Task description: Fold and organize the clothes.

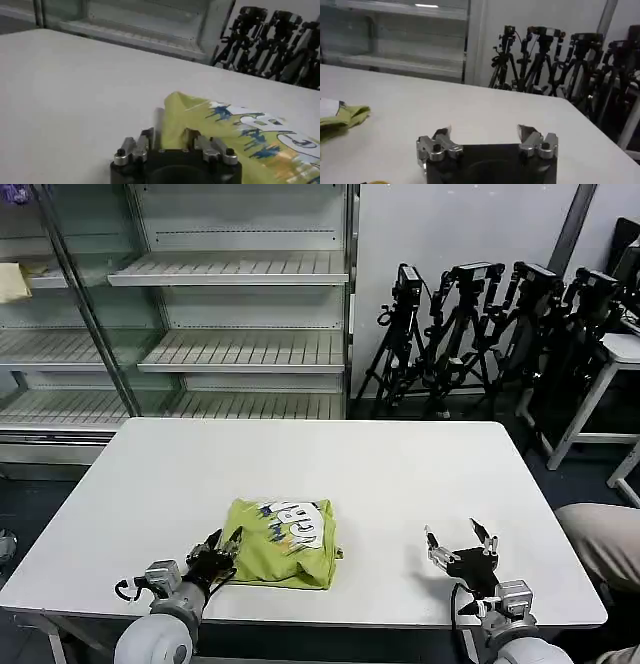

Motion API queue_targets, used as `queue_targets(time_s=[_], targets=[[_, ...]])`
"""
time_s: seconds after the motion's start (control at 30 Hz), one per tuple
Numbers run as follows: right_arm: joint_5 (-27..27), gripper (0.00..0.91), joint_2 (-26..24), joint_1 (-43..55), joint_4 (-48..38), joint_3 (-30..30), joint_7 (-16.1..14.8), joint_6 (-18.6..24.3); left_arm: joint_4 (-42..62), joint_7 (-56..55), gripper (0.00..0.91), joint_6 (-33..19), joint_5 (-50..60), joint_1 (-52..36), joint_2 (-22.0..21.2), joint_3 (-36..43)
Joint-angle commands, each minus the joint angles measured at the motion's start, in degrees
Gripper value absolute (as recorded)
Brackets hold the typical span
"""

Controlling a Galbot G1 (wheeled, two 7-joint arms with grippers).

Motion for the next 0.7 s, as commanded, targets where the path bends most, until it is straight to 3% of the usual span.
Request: queue_targets(time_s=[0.03,0.37,0.5,0.57,0.7], targets=[[0.01,0.907,0.00,0.11,-0.13,0.00,-0.01,0.02,0.64,0.50,0.020,0.74,-3.30,0.10,-0.44,-0.02],[0.01,0.907,0.08,0.01,-0.09,-0.15,0.02,0.08,0.67,6.27,0.000,0.67,4.53,-0.53,1.42,-3.87],[0.07,0.907,-0.07,0.40,0.24,-0.63,-0.03,0.09,2.63,7.67,0.000,0.67,5.07,-0.78,8.63,-11.15],[0.08,0.907,0.07,0.82,0.24,-1.05,-0.03,0.13,4.83,9.34,0.000,0.64,5.04,-0.34,14.64,-18.16],[0.05,0.907,0.44,1.34,0.03,-2.16,-0.07,0.26,8.50,11.65,0.000,-0.54,5.97,0.84,22.78,-30.35]])
